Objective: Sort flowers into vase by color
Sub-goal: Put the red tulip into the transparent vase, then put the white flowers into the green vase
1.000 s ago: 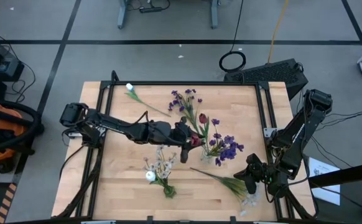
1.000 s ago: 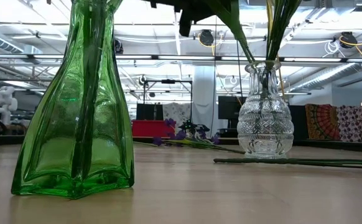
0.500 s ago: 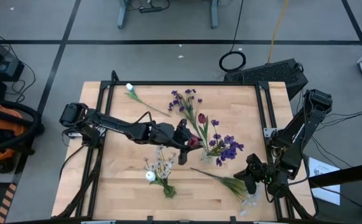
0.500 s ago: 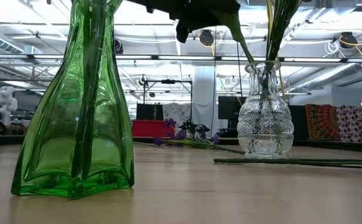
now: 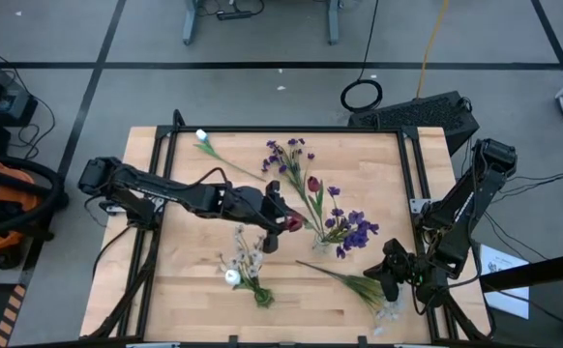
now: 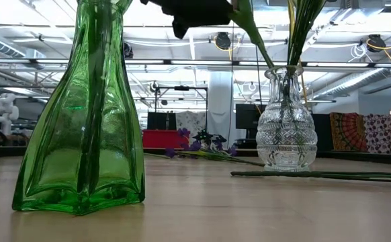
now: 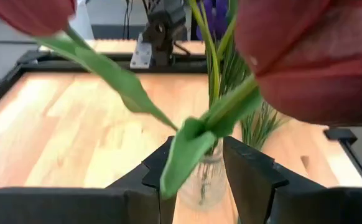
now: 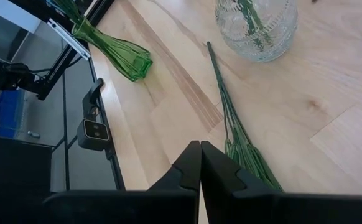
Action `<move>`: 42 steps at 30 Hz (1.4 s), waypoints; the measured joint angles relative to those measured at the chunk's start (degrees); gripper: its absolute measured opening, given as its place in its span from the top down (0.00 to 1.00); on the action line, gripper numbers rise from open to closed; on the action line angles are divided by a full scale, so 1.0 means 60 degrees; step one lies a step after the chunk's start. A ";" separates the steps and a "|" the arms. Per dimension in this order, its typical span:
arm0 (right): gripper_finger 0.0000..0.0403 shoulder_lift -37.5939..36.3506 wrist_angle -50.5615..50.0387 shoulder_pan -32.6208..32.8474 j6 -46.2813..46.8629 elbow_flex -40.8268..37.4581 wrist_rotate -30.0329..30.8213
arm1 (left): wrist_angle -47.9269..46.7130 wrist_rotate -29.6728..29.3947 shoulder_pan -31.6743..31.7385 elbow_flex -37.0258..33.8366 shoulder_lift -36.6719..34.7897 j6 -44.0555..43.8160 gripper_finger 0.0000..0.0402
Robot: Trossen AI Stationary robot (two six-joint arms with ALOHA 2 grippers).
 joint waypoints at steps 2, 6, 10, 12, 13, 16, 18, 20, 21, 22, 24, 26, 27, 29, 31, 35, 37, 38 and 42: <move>1.00 0.0000 -0.0002 0.0000 -0.0015 0.0000 0.0007 | -0.0231 0.0203 -0.0018 0.0000 -0.0034 -0.0003 0.68; 1.00 0.0000 -0.0011 -0.0001 0.0105 0.0000 0.0004 | -0.0716 0.0388 -0.0010 0.0000 -0.0073 -0.0004 0.68; 1.00 0.0000 -0.0007 -0.0002 0.0118 0.0000 0.0001 | -0.1045 0.0410 0.0126 -0.0015 -0.0355 0.0003 0.68; 1.00 0.0000 -0.0018 -0.0012 -0.0168 0.0000 0.0005 | -0.1292 0.0408 0.0280 -0.0011 -0.0611 0.0154 0.68; 1.00 0.0000 -0.0011 -0.0048 -0.0291 0.0000 -0.0010 | -0.1385 0.0408 0.0364 -0.0011 -0.0730 0.0281 0.68; 1.00 0.0000 0.0083 -0.0211 -0.0461 0.0002 -0.0104 | -0.1791 0.0392 0.0649 -0.0011 -0.1230 0.0618 0.68; 1.00 0.0000 0.0053 -0.0404 -0.0569 0.0087 -0.0520 | -0.2178 0.0353 0.0883 0.0000 -0.1579 0.0944 0.68; 1.00 0.0042 -0.0167 -0.0668 -0.0803 0.0346 -0.0985 | -0.2931 0.0214 0.1125 0.0011 -0.1957 0.1205 0.69; 1.00 0.0107 -0.0403 -0.0819 -0.0915 0.0566 -0.1194 | -0.3353 0.0195 0.1267 -0.0007 -0.2115 0.1292 0.71; 1.00 0.0193 -0.0742 -0.0962 -0.1022 0.0816 -0.1400 | -0.3613 0.0197 0.1424 -0.0007 -0.2237 0.1351 0.73; 1.00 0.0477 -0.1792 -0.1235 -0.1063 0.1477 -0.1955 | -0.4120 0.0378 0.1758 -0.0038 -0.2556 0.1499 0.78; 1.00 0.0943 -0.2934 -0.1505 -0.0992 0.2294 -0.2541 | -0.4151 0.0835 0.2098 -0.0256 -0.2903 0.1543 0.87; 1.00 0.1204 -0.3569 -0.1591 -0.0907 0.2699 -0.2822 | -0.3979 0.1127 0.2256 -0.0413 -0.3058 0.1568 0.92; 1.00 0.1774 -0.4573 -0.1773 -0.0780 0.3522 -0.3283 | -0.4007 0.1638 0.2581 -0.0836 -0.3425 0.1587 0.98; 1.00 0.2361 -0.5098 -0.1920 -0.0737 0.4241 -0.3707 | -0.3846 0.1886 0.2851 -0.1305 -0.3741 0.1544 0.98; 1.00 0.3498 -0.5477 -0.2131 -0.0737 0.5332 -0.4797 | -0.3796 0.2139 0.3204 -0.2287 -0.4451 0.1499 0.99; 1.00 0.3995 -0.5564 -0.2182 -0.0735 0.5664 -0.5259 | -0.3808 0.2299 0.3289 -0.2721 -0.4755 0.1485 0.99; 1.00 0.4234 -0.5590 -0.2194 -0.0728 0.5795 -0.5347 | -0.3827 0.2378 0.3319 -0.2907 -0.4891 0.1481 0.99; 1.00 0.5022 -0.5541 -0.2280 -0.0639 0.6112 -0.5263 | -0.3747 0.2505 0.3314 -0.3379 -0.5239 0.1401 0.99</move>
